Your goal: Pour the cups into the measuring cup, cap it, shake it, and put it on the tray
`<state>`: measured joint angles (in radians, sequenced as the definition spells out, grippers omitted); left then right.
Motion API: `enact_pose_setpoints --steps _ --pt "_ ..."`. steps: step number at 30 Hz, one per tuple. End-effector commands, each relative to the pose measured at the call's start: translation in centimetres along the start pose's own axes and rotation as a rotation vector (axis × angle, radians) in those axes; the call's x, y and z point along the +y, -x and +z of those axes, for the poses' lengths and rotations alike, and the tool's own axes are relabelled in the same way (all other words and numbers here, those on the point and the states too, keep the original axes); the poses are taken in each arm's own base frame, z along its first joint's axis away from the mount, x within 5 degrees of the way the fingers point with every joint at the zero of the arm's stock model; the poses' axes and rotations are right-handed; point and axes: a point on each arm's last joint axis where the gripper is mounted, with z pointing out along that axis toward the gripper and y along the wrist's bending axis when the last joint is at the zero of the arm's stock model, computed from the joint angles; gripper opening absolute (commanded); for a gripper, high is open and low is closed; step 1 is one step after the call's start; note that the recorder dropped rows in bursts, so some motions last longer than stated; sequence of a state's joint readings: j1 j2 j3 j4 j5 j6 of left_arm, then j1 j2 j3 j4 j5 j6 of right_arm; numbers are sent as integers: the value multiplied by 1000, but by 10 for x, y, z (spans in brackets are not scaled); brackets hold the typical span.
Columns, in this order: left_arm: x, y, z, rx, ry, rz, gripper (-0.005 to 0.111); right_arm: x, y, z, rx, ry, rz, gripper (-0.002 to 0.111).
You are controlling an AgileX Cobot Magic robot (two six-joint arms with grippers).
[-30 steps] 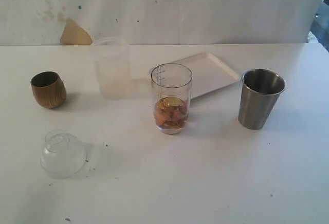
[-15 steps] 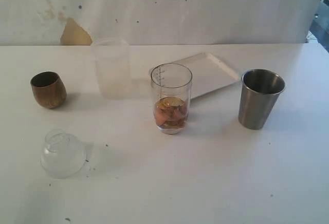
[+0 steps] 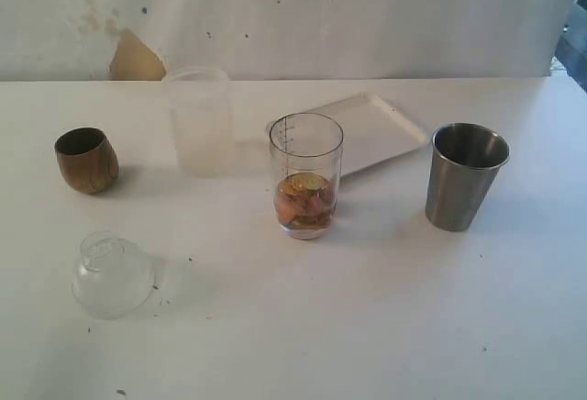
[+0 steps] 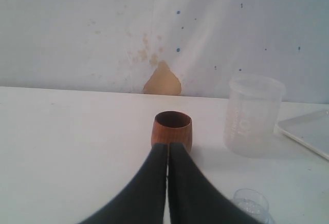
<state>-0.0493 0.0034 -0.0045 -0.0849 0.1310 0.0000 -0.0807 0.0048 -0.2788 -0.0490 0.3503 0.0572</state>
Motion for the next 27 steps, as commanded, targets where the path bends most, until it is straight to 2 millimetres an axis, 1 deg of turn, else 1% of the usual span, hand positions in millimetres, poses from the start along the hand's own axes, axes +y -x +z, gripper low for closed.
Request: enact_pose_setpoints --steps 1,4,9,11,19,27 --pt "0 -1 0 -4 -5 -7 1 0 -20 7 4 4 -5 0" --pt "0 -1 0 -4 -5 -7 1 1 -35 14 -40 10 -8 0" --pt "0 -1 0 -4 -5 -7 1 1 -62 20 -50 16 -12 0" --pt "0 -1 0 -4 -5 -7 1 1 -59 20 -84 18 -6 0" --pt "0 -1 0 -4 -5 -7 1 1 -63 20 -45 16 -3 0" --pt "0 -1 0 -4 -5 -7 1 1 -71 20 42 11 -1 0"
